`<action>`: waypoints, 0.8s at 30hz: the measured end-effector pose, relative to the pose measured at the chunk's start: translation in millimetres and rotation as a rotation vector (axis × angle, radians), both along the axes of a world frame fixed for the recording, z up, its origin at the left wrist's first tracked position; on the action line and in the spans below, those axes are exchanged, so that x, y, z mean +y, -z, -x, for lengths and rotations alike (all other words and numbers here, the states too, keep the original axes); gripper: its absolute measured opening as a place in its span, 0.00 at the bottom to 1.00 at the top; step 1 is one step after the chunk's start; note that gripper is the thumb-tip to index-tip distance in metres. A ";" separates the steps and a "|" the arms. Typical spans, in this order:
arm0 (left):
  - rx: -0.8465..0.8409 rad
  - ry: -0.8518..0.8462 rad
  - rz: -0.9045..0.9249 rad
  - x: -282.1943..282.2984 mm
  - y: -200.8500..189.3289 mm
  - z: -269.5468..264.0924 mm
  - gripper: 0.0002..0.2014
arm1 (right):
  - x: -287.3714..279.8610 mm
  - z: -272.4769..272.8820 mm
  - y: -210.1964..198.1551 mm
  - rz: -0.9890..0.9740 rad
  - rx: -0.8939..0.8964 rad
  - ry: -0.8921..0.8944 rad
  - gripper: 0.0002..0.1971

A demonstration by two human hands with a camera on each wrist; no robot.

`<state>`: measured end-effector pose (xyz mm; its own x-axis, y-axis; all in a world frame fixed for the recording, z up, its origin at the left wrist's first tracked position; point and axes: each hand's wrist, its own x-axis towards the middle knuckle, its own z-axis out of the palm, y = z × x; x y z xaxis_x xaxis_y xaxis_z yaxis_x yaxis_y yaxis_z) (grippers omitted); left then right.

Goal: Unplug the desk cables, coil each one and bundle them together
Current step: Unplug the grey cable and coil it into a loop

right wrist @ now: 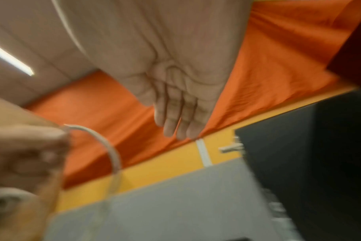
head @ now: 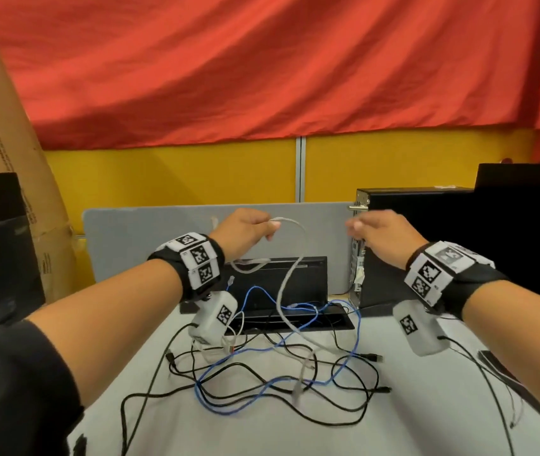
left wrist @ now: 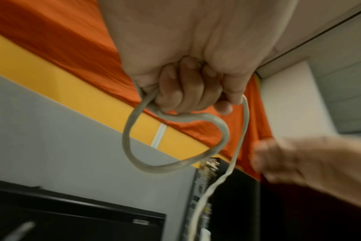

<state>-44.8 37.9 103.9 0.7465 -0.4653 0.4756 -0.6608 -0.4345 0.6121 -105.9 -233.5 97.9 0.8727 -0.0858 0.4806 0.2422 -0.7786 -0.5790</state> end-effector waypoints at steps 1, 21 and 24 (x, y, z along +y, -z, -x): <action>-0.004 0.028 -0.012 -9.8 0.0 3.6 0.16 | 12.6 4.3 -7.7 -0.069 -0.069 -0.047 0.14; 0.073 -0.231 -0.276 37.5 17.3 -27.1 0.21 | -40.8 -3.0 -0.6 0.066 -0.100 0.074 0.09; 0.114 -0.176 -0.173 40.9 21.8 -25.2 0.20 | -40.7 -7.1 8.4 0.097 -0.053 0.075 0.10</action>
<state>-19.5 78.8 82.1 0.8673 -0.3906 0.3087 -0.4969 -0.6413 0.5847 -98.8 -274.2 89.5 0.8389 -0.1013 0.5348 0.2089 -0.8474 -0.4882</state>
